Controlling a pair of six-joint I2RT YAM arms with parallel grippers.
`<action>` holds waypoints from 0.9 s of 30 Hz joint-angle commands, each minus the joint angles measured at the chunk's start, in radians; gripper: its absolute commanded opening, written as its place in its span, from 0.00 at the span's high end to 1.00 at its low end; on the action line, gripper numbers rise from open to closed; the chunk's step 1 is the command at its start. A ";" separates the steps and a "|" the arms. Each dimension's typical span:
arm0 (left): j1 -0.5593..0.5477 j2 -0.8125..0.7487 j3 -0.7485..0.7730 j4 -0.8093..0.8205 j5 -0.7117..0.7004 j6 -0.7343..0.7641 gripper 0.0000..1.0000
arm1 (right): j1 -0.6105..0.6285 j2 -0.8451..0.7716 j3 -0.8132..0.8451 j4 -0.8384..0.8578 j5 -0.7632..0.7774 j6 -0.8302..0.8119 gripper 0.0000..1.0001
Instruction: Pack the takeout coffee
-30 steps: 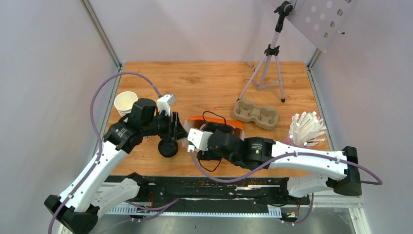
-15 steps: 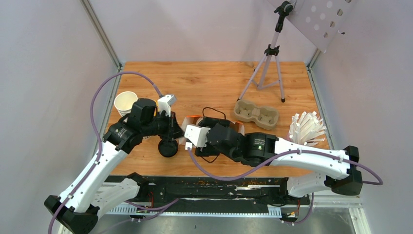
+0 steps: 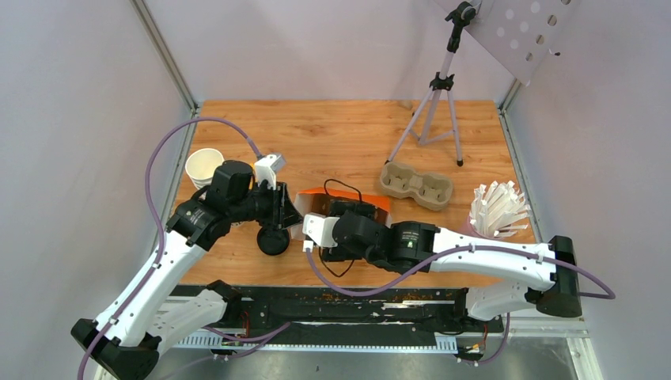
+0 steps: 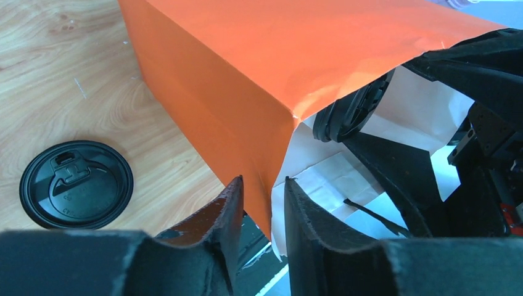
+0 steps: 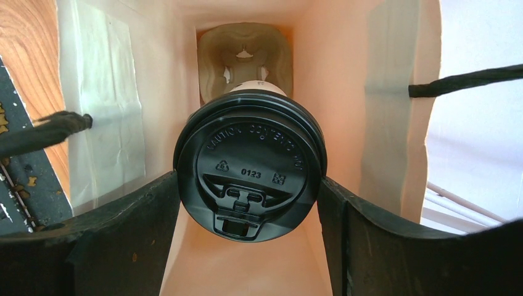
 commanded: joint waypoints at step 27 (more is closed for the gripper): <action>0.000 -0.040 -0.032 0.042 0.037 0.073 0.93 | -0.042 -0.030 -0.126 0.184 0.064 -0.046 0.28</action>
